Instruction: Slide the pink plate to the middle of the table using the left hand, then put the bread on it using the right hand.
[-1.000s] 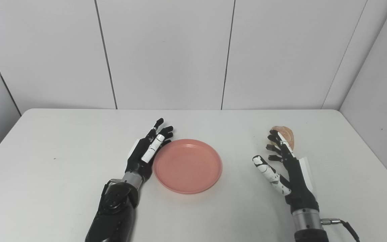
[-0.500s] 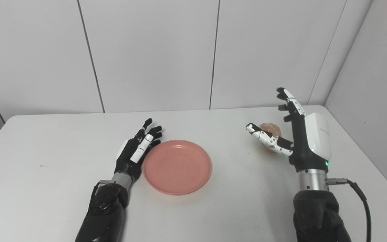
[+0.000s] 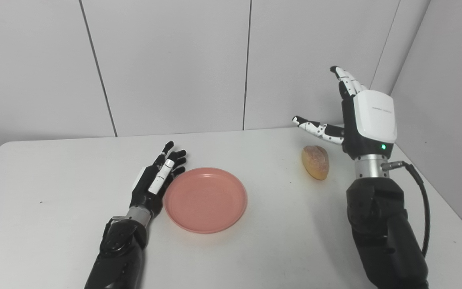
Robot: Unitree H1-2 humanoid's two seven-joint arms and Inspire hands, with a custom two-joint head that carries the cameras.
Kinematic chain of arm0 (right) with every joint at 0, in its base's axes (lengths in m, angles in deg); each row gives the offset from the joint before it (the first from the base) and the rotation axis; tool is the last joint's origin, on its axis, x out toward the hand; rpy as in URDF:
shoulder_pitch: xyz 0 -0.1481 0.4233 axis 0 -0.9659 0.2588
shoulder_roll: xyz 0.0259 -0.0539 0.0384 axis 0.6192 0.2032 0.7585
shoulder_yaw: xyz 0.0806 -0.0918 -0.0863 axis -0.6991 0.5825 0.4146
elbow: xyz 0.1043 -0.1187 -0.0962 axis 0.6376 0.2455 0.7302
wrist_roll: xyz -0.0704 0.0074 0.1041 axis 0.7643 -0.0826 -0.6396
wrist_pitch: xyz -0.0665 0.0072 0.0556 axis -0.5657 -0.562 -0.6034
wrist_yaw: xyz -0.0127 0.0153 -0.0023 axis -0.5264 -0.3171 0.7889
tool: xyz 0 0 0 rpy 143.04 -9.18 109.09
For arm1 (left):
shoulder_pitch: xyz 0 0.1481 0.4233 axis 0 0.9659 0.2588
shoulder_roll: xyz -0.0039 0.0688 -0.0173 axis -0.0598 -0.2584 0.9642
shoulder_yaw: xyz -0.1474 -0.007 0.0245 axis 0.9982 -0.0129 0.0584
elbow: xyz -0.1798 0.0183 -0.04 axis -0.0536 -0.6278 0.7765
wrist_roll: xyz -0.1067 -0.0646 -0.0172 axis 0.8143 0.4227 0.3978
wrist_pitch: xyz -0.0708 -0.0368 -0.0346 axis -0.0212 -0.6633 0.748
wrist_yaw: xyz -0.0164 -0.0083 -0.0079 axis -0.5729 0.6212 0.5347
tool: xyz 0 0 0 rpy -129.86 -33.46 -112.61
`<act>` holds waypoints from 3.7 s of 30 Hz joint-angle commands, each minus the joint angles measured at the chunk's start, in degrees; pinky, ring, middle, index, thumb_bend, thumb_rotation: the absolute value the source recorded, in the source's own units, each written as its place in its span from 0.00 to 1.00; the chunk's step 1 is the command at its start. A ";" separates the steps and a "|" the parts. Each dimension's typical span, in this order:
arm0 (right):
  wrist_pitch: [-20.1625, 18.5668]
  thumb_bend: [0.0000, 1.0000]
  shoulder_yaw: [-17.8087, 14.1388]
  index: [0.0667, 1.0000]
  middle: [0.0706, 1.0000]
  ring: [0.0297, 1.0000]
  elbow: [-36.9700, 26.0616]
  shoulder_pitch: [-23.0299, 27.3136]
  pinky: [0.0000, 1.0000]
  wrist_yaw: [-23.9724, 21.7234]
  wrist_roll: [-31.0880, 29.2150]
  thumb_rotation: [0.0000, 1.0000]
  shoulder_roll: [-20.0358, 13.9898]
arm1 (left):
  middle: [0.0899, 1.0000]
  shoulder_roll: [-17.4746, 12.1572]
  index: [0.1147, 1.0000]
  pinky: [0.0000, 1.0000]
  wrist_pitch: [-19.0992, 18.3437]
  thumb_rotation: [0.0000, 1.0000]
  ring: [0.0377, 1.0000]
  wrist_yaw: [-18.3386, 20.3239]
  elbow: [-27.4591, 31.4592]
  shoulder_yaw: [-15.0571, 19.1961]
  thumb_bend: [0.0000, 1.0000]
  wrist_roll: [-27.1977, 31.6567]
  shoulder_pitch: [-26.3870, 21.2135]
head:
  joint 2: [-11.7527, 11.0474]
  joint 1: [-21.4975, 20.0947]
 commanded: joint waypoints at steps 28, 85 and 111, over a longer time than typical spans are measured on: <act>-8.73 1.00 0.14 0.84 0.74 0.52 25.46 13.80 0.34 -18.41 8.93 0.93 -0.22 | 0.87 0.56 0.97 0.88 -3.16 0.68 0.88 1.88 0.81 0.13 0.73 1.81 5.07 | -0.37 0.24; -8.69 0.53 9.81 0.47 0.41 0.40 32.25 10.49 0.31 -12.74 -5.72 0.00 -3.36 | 0.87 0.29 0.94 0.90 -5.85 0.72 0.89 4.34 3.06 0.50 0.64 3.32 5.95 | -0.53 0.57; -7.87 0.51 10.93 0.51 0.40 0.34 3.36 9.53 0.23 -21.63 -4.72 0.00 -1.99 | 0.90 2.67 0.94 0.89 -0.12 0.68 0.89 -2.80 0.36 0.17 0.74 -0.55 5.83 | 0.74 8.17</act>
